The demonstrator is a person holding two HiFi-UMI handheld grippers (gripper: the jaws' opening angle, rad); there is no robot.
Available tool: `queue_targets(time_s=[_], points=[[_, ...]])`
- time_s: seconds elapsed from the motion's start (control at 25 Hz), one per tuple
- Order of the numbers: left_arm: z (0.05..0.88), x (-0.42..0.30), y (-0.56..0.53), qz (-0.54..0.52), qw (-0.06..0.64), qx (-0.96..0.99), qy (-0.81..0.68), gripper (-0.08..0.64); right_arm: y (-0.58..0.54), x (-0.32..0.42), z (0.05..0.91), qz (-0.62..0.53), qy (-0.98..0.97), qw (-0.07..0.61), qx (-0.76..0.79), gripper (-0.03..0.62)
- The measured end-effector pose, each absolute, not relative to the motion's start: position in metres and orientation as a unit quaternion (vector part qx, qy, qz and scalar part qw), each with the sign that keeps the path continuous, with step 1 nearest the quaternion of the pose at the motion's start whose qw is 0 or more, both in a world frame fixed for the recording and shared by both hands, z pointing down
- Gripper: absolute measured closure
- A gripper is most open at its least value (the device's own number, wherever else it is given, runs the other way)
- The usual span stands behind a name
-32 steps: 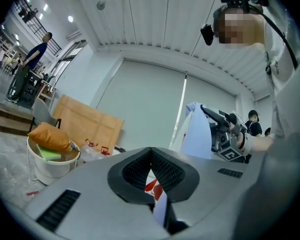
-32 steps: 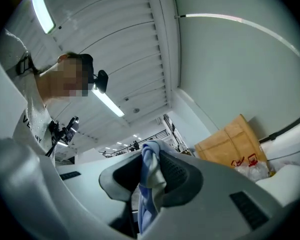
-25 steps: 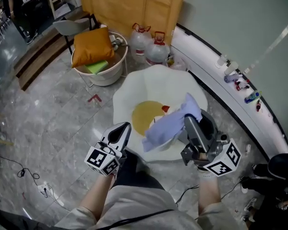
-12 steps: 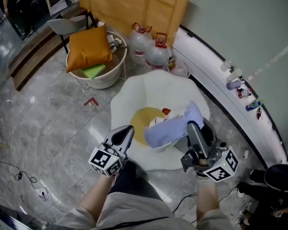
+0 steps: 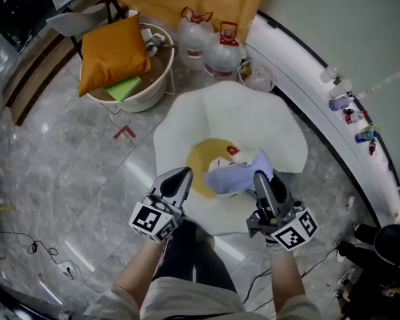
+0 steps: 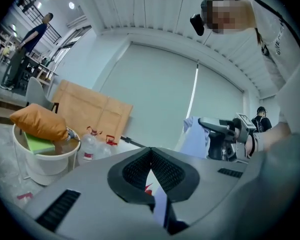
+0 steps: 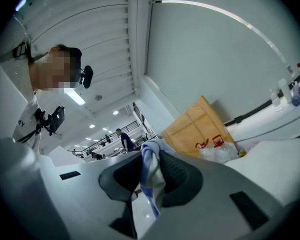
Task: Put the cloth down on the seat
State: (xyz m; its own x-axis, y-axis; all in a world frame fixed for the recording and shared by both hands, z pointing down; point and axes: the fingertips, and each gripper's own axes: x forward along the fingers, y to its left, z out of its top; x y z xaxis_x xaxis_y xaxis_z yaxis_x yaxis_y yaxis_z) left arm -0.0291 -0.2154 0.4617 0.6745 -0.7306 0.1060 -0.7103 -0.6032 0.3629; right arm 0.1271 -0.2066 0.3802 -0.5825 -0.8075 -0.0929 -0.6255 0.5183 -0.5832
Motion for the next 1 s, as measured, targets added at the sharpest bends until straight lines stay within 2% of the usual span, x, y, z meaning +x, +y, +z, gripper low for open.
queue_targets(time_s=[0.24, 0.68, 1.0], points=[[0.509, -0.040, -0.241, -0.004, 0.221, 0.891, -0.397, 0.546, -0.231, 0.121, 0.465, -0.281, 0.834, 0.140, -0.455, 0.495], [0.592, -0.026, -0.280, 0.016, 0.253, 0.887, -0.385, 0.546, -0.272, 0.116, 0.598, -0.340, 0.802, 0.122, -0.475, 0.495], [0.659, -0.009, -0.289, 0.016, 0.277, 0.857, -0.433, 0.546, -0.293, 0.121, 0.691, -0.354, 0.823, 0.059, -0.439, 0.495]])
